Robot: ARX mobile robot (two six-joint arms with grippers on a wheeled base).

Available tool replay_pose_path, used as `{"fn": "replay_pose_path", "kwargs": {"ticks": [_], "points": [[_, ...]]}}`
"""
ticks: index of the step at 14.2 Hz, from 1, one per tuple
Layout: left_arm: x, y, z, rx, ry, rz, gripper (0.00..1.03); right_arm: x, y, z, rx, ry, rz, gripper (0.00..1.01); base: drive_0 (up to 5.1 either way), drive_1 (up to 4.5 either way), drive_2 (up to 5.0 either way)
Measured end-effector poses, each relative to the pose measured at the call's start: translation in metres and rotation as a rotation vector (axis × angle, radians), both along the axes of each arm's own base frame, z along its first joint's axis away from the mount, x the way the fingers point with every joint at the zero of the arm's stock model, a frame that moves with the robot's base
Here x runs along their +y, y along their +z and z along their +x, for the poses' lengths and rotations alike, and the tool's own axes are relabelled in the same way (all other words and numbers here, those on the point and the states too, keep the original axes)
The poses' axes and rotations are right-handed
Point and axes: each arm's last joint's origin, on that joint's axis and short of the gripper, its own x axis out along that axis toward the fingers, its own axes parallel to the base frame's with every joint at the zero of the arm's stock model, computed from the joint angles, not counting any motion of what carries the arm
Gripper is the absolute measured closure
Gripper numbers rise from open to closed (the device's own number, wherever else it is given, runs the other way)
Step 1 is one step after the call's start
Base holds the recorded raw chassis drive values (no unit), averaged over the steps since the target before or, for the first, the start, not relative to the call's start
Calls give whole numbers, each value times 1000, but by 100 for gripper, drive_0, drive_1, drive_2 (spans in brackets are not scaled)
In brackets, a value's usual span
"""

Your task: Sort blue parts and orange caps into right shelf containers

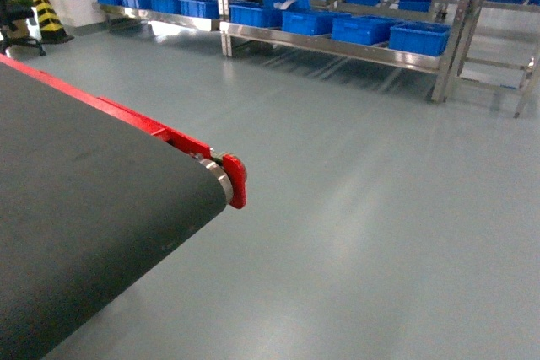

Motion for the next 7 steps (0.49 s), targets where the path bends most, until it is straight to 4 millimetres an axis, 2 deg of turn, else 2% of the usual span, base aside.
{"fn": "replay_pose_path", "kwargs": {"ticks": [7], "points": [[0, 0, 0, 0, 0, 0, 61, 0, 0, 0, 0, 0, 0, 57, -163, -163, -163]]}}
